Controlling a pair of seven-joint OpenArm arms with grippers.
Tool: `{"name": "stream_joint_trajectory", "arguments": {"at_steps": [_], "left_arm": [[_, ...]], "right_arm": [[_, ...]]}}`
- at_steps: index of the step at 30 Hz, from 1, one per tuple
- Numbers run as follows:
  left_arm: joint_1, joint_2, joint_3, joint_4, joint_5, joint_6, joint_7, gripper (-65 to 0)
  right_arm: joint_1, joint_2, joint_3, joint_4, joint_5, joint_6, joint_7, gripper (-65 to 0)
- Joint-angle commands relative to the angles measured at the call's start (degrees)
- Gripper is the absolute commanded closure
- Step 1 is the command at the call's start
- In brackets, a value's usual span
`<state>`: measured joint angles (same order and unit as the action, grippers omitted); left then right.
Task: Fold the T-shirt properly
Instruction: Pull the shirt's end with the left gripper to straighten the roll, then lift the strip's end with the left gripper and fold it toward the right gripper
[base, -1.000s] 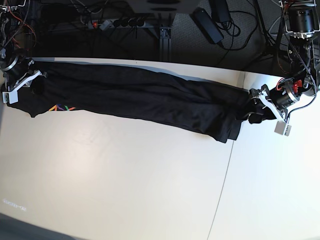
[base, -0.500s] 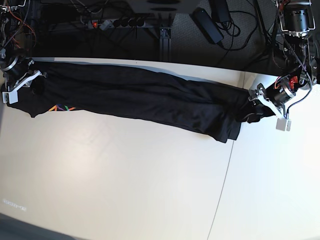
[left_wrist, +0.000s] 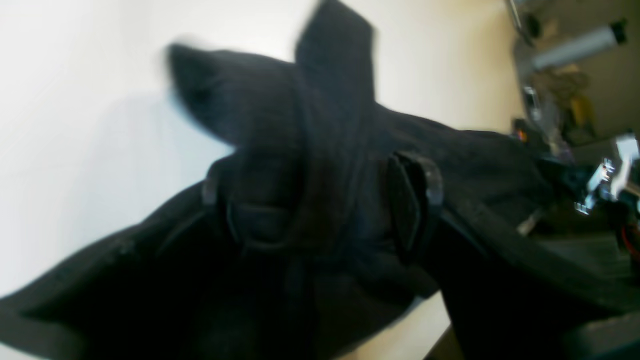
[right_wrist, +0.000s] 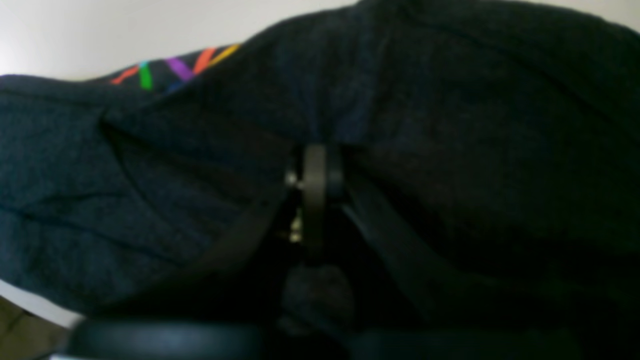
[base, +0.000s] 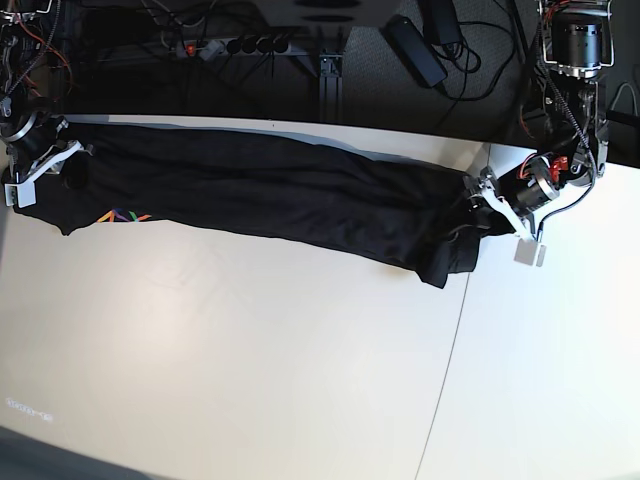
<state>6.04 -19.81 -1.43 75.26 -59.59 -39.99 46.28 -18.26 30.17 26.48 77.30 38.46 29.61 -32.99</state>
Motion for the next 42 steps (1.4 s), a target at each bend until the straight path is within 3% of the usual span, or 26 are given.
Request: {"name": "stream_joint_trajectory", "arguments": {"at_steps": [1, 4, 8, 10, 21, 26, 32, 35, 37, 42], "left_arm": [[0.6, -0.2, 1.4, -0.3, 4.8, 0.0, 2.3, -43.4], [0.6, -0.2, 1.8, -0.3, 9.2, 0.0, -5.4, -39.3], [0.5, -0.2, 0.1, -0.3, 13.6, 0.0, -11.0, -9.6], [0.5, -0.2, -0.5, -0.3, 15.6, 0.0, -12.9, 0.0], [-6.7, -0.3, -0.5, -0.3, 23.5, 0.0, -14.3, 0.0], [-10.8, -0.6, -0.5, -0.3, 24.7, 0.0, -12.2, 0.0], [-15.7, -3.9, -0.5, -0.3, 29.6, 0.1, -12.2, 0.0], [-18.6, -6.2, -0.5, -0.3, 31.3, 1.9, -12.1, 0.0], [-20.4, -7.2, -0.5, -0.3, 30.1, 2.1, -10.4, 0.0], [-20.7, -5.7, 0.7, 5.2, 18.1, 0.3, 0.7, 0.0]], "right_arm": [[-0.2, 1.0, 0.2, 0.0, -1.4, 2.6, -1.5, 0.0], [-0.2, 1.1, 0.2, 0.0, -1.4, 2.6, -1.5, 0.0], [-0.2, 1.1, 0.2, 0.0, -1.3, 2.6, -1.5, 0.0], [-0.2, 1.1, 0.3, 0.2, 0.1, 2.6, -1.5, 0.0], [-0.2, 1.1, 5.8, 8.6, 4.9, 2.7, -1.5, 0.0], [-0.2, 1.1, 10.6, 11.7, 4.9, 2.7, -1.6, 0.0], [-0.2, 1.1, 13.4, 11.8, 4.9, 2.7, -3.3, 0.0], [-0.3, 1.0, 13.4, 11.8, 4.9, 2.7, -3.3, 0.0], [-0.3, 1.1, 13.4, 11.8, 5.2, 2.7, -3.3, 0.0], [-0.3, 1.0, 13.4, 11.8, 5.3, 2.7, -3.3, 0.0]]}}
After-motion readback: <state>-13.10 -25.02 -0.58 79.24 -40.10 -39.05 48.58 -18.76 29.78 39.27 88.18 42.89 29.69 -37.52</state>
